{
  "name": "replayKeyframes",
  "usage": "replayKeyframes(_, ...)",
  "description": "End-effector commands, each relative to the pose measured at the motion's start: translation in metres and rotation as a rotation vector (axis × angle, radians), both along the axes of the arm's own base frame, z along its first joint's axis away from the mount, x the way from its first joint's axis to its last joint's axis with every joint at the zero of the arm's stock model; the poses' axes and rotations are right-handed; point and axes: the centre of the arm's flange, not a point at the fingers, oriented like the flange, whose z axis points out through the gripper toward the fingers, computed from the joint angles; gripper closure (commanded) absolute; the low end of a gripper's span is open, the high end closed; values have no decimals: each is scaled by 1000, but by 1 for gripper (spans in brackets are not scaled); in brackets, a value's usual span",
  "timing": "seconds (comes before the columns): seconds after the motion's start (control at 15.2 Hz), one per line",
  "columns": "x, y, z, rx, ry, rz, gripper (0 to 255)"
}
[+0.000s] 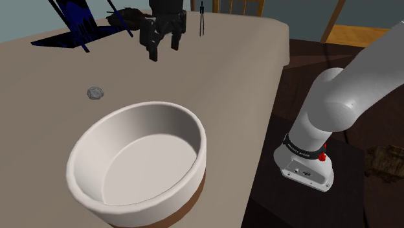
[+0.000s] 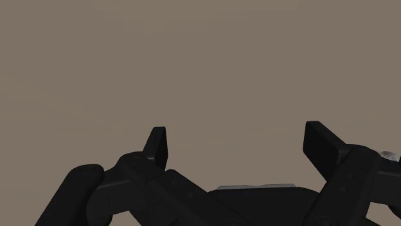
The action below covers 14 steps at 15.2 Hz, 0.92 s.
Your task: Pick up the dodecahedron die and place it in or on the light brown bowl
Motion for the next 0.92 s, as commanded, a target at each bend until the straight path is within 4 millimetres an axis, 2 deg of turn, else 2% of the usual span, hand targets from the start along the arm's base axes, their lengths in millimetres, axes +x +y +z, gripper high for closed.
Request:
replayKeyframes(0.0, 9, 23, -4, 7, -3, -1, 0)
replayKeyframes(0.86, 64, 178, -23, 40, -24, 0, 0)
